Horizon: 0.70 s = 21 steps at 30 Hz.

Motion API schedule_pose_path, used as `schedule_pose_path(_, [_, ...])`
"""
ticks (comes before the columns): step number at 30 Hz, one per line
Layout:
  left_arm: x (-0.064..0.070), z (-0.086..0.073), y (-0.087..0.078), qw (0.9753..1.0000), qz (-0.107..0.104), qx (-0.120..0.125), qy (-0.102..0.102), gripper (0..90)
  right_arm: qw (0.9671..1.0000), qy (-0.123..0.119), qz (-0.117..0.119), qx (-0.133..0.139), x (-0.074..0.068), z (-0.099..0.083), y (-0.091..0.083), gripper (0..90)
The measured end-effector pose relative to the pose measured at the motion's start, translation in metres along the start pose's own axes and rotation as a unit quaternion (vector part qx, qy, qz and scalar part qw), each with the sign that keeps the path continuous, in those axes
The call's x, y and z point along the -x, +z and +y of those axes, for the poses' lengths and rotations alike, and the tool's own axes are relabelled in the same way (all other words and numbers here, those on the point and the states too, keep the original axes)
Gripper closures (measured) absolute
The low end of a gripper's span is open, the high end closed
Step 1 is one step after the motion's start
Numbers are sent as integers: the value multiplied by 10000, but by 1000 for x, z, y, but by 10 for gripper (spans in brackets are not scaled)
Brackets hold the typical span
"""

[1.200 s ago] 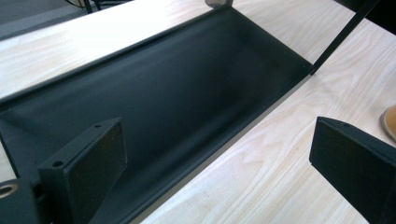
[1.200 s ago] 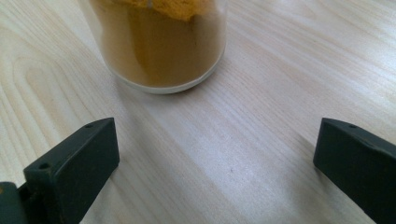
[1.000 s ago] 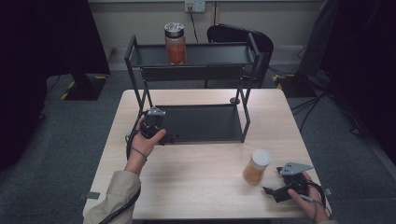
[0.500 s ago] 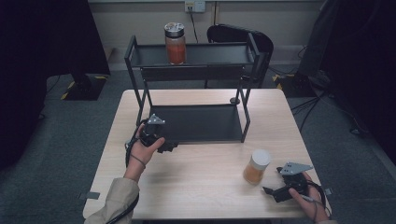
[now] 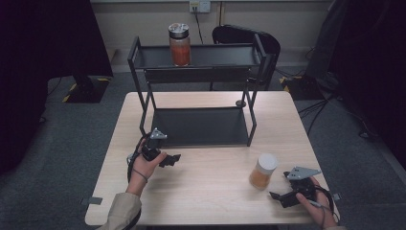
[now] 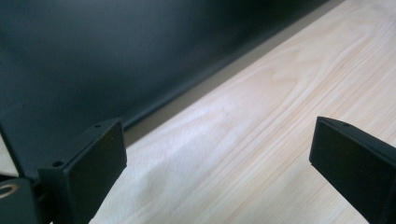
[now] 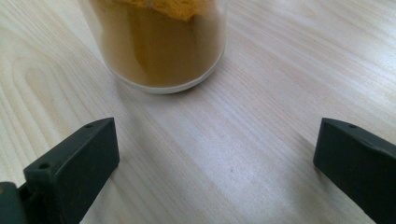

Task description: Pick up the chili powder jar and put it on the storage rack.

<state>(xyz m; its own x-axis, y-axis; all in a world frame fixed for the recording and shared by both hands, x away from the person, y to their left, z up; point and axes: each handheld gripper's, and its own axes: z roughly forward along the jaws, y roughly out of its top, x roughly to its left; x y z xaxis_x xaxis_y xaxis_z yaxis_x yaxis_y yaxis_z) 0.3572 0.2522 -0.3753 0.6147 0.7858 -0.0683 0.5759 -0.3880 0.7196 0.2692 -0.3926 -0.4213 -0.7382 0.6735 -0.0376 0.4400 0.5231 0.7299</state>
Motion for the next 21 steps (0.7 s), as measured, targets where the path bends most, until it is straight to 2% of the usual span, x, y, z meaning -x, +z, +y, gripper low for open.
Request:
schedule_pose_path(7, [4, -10, 4, 9998, 136, -131, 61, 31, 10000, 1, 0, 0, 0, 0, 0, 0])
schedule_pose_path(12, [4, -18, 7, 9997, 160, -197, 44, 32, 10000, 0, 0, 0, 0, 0, 0, 0])
schedule_pose_path(15, [7, -21, 8, 9993, 253, -263, 79, 32, 10000, 1, 0, 0, 0, 0, 0, 0])
schedule_pose_path(17, [7, -25, 9, 9993, 261, -242, 59, 31, 10000, -1, 0, 0, 0, 0, 0, 0])
schedule_pose_path(21, [9, -28, 10, 9989, 316, -309, 158, 32, 10000, 0, 0, 0, 0, 0, 0, 0])
